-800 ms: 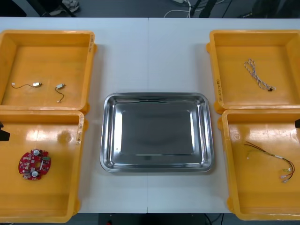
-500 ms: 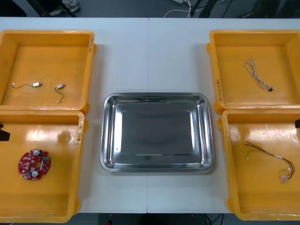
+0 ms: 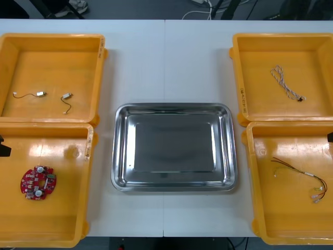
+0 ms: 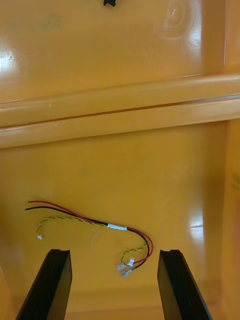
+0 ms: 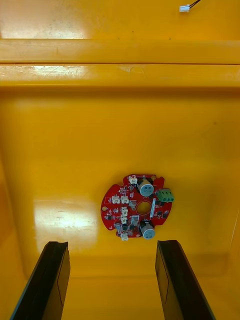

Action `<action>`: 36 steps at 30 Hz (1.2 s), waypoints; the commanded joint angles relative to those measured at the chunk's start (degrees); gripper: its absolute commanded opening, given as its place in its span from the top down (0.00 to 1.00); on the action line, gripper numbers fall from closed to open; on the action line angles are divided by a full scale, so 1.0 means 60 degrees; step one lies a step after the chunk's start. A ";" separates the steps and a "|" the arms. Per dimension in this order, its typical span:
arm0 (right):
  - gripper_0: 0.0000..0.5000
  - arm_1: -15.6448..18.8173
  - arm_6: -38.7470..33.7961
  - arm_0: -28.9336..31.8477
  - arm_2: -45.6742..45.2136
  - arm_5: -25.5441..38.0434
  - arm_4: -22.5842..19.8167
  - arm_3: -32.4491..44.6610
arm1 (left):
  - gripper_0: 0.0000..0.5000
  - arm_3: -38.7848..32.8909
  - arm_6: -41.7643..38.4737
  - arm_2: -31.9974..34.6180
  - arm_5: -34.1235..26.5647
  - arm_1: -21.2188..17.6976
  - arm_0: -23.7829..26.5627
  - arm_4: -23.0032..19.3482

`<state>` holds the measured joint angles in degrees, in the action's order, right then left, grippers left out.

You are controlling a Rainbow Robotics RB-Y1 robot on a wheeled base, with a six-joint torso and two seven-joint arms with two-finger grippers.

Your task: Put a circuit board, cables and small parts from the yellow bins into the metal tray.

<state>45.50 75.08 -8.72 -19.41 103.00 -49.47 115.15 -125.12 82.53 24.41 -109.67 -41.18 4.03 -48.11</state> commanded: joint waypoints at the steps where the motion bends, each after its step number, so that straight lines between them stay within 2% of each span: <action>1: 0.00 -0.0040 -0.0385 0.0077 -0.0031 -0.0071 -0.0047 0.0071 | 0.00 -0.0255 0.0484 0.0077 -0.0055 -0.0460 0.0266 0.0094; 36: 0.00 -0.0040 -0.0385 0.0077 -0.0031 -0.0071 -0.0047 0.0071 | 0.00 -0.0255 0.0484 0.0077 -0.0055 -0.0460 0.0266 0.0094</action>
<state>45.50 75.08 -8.72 -19.41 103.00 -49.47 115.15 -125.12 82.53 24.41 -109.67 -41.18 4.03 -48.11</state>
